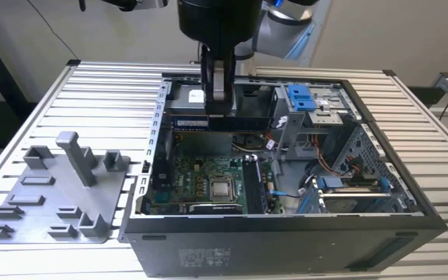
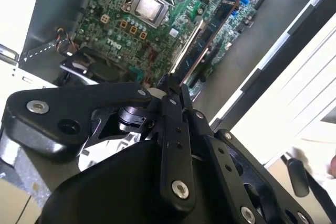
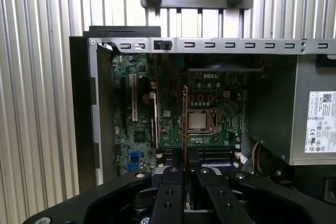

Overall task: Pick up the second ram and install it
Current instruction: 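Pick up the second ram and move it above second insertion slot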

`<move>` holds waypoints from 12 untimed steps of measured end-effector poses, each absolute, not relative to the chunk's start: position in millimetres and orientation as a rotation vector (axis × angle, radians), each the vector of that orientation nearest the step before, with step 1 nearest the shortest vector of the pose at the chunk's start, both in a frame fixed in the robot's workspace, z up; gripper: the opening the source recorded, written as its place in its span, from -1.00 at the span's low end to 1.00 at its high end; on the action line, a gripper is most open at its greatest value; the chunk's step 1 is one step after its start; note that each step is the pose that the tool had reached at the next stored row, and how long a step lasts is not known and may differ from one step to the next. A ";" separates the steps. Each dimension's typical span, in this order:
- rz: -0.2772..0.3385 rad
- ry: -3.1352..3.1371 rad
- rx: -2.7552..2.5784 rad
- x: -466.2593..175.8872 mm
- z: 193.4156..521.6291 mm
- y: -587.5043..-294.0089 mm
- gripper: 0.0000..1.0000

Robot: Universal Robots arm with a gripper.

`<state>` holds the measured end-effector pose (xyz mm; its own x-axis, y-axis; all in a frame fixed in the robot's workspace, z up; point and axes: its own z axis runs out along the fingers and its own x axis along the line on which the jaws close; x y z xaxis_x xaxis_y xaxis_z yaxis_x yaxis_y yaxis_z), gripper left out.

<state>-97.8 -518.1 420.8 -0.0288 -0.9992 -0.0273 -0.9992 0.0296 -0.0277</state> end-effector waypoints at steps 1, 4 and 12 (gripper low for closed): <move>-0.001 2.226 -2.162 -96.4 420.8 -518.1 -0.72; -0.001 2.226 -2.162 -92.3 420.8 -518.1 -0.72; -0.001 2.226 -2.162 -81.8 420.9 -518.1 -0.72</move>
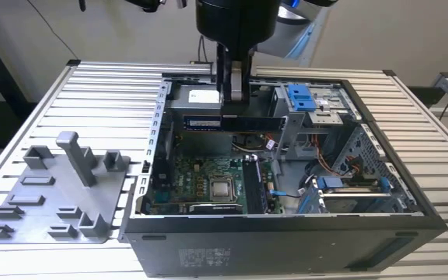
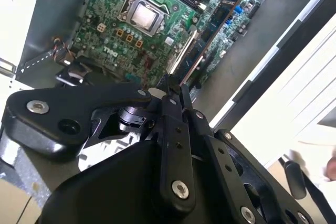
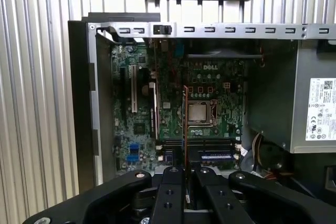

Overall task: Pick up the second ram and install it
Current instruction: 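Pick up the second ram and move it above second insertion slot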

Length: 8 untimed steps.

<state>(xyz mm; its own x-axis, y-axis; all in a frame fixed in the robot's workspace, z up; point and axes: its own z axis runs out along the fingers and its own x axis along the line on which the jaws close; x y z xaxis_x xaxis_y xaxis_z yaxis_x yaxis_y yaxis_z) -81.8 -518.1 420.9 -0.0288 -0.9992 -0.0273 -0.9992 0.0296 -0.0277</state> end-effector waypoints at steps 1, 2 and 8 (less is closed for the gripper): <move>-0.001 2.226 -2.162 -80.6 420.8 -518.1 -0.72; -0.001 2.226 -2.162 -79.4 420.8 -518.1 -0.72; -0.001 2.226 -2.162 -72.3 420.9 -518.1 -0.72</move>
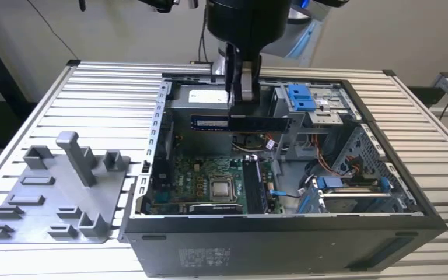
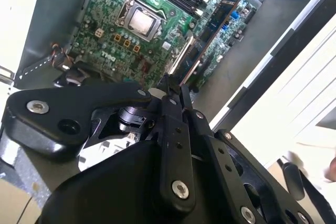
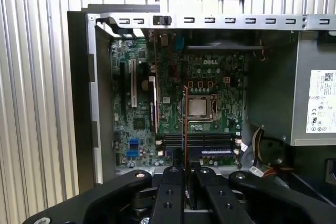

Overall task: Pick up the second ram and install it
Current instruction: 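Pick up the second ram and move it above second insertion slot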

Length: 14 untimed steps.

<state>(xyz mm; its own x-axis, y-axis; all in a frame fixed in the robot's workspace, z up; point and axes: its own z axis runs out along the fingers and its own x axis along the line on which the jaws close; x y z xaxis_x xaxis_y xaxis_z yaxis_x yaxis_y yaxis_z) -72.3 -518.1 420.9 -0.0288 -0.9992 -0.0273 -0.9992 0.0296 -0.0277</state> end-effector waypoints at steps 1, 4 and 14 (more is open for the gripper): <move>-0.001 2.226 -2.162 -71.1 420.9 -518.1 -0.72; -0.001 2.226 -2.162 -66.7 420.8 -518.1 -0.72; -0.001 2.226 -2.162 -52.7 420.8 -518.1 -0.72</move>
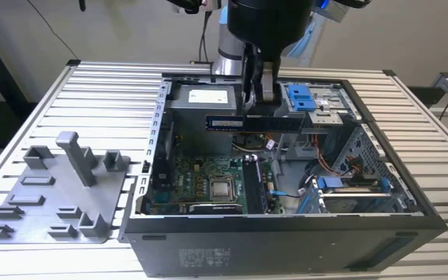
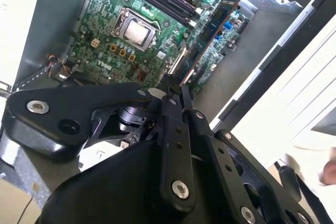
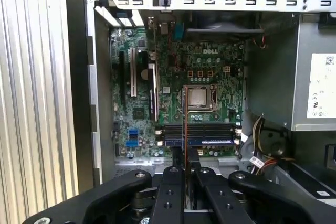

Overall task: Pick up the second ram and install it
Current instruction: 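Pick up the second ram and move it above second insertion slot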

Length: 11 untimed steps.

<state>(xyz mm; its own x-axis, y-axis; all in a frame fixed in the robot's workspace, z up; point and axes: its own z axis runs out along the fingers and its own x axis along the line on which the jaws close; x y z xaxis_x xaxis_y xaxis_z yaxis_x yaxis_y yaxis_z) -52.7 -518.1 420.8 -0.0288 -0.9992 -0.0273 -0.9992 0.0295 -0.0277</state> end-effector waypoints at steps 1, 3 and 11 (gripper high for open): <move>-0.001 2.226 -2.162 -51.4 420.9 -518.1 -0.72; -0.001 2.226 -2.162 -48.7 420.8 -518.1 -0.72; -0.001 2.226 -2.162 -37.9 420.9 -518.1 -0.72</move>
<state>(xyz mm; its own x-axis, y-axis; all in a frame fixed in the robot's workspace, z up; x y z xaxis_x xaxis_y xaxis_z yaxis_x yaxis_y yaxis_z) -37.9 -518.1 420.9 -0.0288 -0.9992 -0.0272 -0.9992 0.0296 -0.0277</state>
